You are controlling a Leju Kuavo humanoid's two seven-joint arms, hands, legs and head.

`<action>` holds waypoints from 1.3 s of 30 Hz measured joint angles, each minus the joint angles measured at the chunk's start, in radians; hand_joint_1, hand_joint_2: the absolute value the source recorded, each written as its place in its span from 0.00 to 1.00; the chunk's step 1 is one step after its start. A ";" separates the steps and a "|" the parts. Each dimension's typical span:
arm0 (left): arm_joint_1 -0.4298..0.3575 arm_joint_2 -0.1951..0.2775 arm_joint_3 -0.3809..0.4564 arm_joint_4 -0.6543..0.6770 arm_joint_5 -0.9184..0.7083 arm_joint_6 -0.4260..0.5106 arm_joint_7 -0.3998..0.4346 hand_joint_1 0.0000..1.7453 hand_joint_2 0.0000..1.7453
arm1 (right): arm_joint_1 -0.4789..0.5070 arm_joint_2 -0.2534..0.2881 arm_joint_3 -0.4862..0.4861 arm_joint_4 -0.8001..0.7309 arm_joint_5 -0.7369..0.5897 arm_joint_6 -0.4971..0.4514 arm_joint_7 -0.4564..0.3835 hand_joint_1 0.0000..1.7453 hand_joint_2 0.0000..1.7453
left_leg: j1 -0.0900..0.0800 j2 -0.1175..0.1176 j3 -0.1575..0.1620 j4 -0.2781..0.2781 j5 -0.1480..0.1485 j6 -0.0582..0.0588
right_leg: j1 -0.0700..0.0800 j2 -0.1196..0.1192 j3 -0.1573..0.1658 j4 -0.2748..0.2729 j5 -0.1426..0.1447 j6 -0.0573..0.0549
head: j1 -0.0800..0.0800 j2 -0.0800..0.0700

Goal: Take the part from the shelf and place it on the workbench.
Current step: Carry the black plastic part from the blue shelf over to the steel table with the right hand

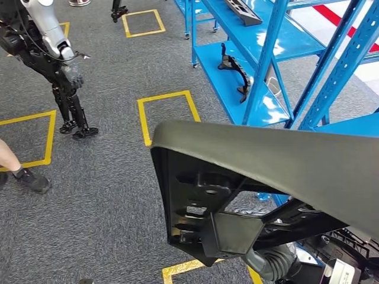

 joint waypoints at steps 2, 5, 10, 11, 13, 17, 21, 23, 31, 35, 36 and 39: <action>-0.004 0.001 0.000 0.000 0.000 -0.003 -0.005 0.00 1.00 | -0.001 0.000 0.000 -0.001 -0.001 0.000 -0.001 1.00 1.00 | -0.001 0.057 -0.039 0.082 -0.044 -0.009 | 0.000 -0.030 0.007 -0.002 -0.004 -0.009 | 0.000 0.000; -0.008 0.001 0.000 0.000 -0.001 -0.007 -0.012 0.00 1.00 | 0.002 0.001 0.000 0.000 -0.002 0.000 -0.003 1.00 1.00 | 0.004 0.090 -0.133 0.257 -0.105 -0.017 | 0.004 -0.074 0.012 -0.002 -0.012 -0.014 | 0.000 0.000; -0.005 0.005 0.000 0.000 -0.006 -0.006 -0.015 0.00 1.00 | 0.000 0.008 0.000 0.000 -0.002 0.000 -0.010 1.00 1.00 | -0.007 0.141 -0.036 0.046 0.021 0.001 | 0.008 -0.131 0.037 -0.002 -0.033 -0.005 | 0.000 0.000; -0.007 0.007 0.000 0.000 -0.006 -0.006 -0.015 0.00 1.00 | 0.000 0.009 0.000 0.000 -0.002 0.000 -0.011 1.00 1.00 | -0.013 0.155 -0.022 0.015 0.026 0.006 | 0.009 -0.140 0.039 -0.003 -0.036 -0.001 | 0.000 0.000; -0.006 0.011 0.000 0.000 -0.006 -0.002 -0.015 0.00 1.00 | -0.001 0.011 0.000 0.001 -0.002 0.000 -0.012 1.00 1.00 | -0.021 0.153 -0.019 -0.001 0.019 0.013 | 0.011 -0.158 0.043 -0.007 -0.040 0.009 | 0.000 0.000; -0.003 0.022 0.000 0.000 -0.009 0.002 -0.017 0.00 1.00 | -0.001 0.016 -0.003 0.002 -0.002 0.000 -0.019 1.00 1.00 | -0.010 0.118 -0.002 -0.024 0.025 0.031 | 0.007 -0.089 0.020 0.064 -0.089 0.019 | 0.001 0.000; -0.011 0.029 -0.001 0.000 -0.016 0.000 -0.020 0.00 1.00 | 0.005 0.017 -0.004 0.008 -0.001 0.000 -0.025 1.00 1.00 | -0.011 0.070 0.006 -0.025 0.020 0.039 | 0.008 -0.050 -0.095 0.245 -0.136 0.019 | 0.002 0.000; -0.010 0.030 -0.002 0.000 -0.019 -0.002 -0.019 0.00 1.00 | 0.005 0.017 -0.004 0.010 -0.001 0.000 -0.027 1.00 1.00 | -0.009 0.044 0.014 -0.024 0.016 0.036 | 0.007 -0.040 -0.078 0.171 -0.065 0.021 | 0.002 0.000; -0.009 0.036 -0.003 0.000 -0.022 -0.005 -0.020 0.00 1.00 | 0.004 0.024 -0.004 0.012 -0.001 0.000 -0.030 1.00 1.00 | -0.001 0.011 -0.004 0.008 -0.008 -0.002 | 0.003 -0.001 -0.005 -0.006 0.008 -0.006 | 0.001 0.000; -0.017 0.036 -0.004 0.000 -0.024 -0.007 -0.021 0.00 1.00 | 0.001 0.029 -0.003 0.012 0.004 0.003 -0.034 1.00 1.00 | 0.006 0.088 -0.121 0.233 -0.103 -0.021 | 0.006 -0.065 0.008 -0.008 -0.004 -0.019 | 0.000 0.000; -0.017 0.036 -0.004 0.000 -0.024 -0.008 -0.021 0.00 1.00 | 0.000 0.029 -0.003 0.012 0.006 0.003 -0.035 1.00 1.00 | 0.009 0.089 -0.139 0.263 -0.104 -0.024 | 0.007 -0.079 0.011 -0.008 -0.008 -0.019 | 0.000 0.000; -0.015 0.037 -0.004 0.000 -0.020 -0.007 -0.023 0.00 1.00 | -0.006 0.030 -0.004 0.012 0.013 0.003 -0.039 1.00 1.00 | 0.011 0.114 -0.082 0.135 -0.012 -0.022 | 0.007 -0.115 0.030 -0.009 -0.022 -0.013 | 0.000 0.000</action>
